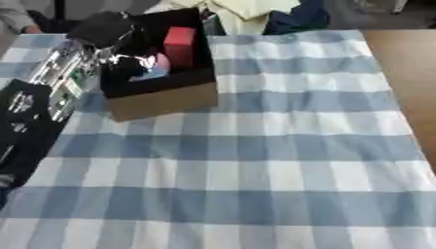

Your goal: Pick up objects on the table and place them in the box.

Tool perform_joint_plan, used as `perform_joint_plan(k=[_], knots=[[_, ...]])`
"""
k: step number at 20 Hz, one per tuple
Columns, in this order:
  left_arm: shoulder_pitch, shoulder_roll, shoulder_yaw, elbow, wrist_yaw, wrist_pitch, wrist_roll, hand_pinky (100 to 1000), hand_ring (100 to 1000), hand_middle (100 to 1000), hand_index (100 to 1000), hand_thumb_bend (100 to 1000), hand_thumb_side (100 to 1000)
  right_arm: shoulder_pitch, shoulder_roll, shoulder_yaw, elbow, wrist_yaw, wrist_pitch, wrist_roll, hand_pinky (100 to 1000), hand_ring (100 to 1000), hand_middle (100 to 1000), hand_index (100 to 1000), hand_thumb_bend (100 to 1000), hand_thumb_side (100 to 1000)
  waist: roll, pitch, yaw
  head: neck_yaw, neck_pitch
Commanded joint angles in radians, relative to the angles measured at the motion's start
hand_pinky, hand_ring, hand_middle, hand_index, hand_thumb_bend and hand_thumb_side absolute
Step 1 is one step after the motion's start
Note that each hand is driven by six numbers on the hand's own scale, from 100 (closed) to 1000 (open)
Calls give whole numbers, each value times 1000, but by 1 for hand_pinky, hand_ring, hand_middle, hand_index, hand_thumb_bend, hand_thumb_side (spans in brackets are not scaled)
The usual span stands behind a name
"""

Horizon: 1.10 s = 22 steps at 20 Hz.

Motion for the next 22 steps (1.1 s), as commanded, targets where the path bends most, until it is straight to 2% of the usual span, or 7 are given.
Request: perform_joint_plan(k=[1, 9, 11, 12, 14, 16, 22], knots=[[-17, 13, 2, -7, -8, -2, 12, 542, 739, 579, 724, 100, 608, -14, -10, -8, -16, -5, 0, -2, 914, 868, 769, 932, 100, 1000, -3, -23, 1, -1, -8], [-17, 12, 8, -13, 0, 2, 26, 531, 737, 591, 738, 100, 638, -11, -7, -10, -16, -5, 1, -4, 914, 868, 768, 931, 100, 1000, -5, -29, 3, -1, -7], [-20, 11, 17, -25, 17, 13, 40, 554, 761, 651, 787, 100, 730, -9, -6, -11, -16, -6, 2, -5, 914, 868, 767, 931, 100, 1000, -6, -32, 6, -3, -5], [-21, 12, 23, -39, 30, 23, 52, 610, 796, 729, 857, 100, 842, -7, -6, -11, -16, -6, 2, -6, 914, 868, 767, 931, 100, 1000, -7, -35, 8, -6, -2], [-18, 21, 30, -94, 69, 50, 96, 637, 817, 759, 891, 100, 943, -1, -8, -14, -16, -6, 3, -9, 914, 868, 768, 931, 100, 1000, -9, -40, 16, -15, 6], [-10, 33, 40, -181, 116, 92, 161, 657, 833, 782, 923, 100, 995, 7, -10, -18, -16, -7, 6, -13, 914, 868, 768, 931, 100, 1000, -10, -47, 24, -27, 16], [49, 85, 35, -467, 261, 169, 296, 663, 835, 788, 950, 151, 1000, 25, -9, -23, -16, -9, 5, -25, 918, 873, 775, 932, 100, 1000, -11, -73, 43, -59, 35]])
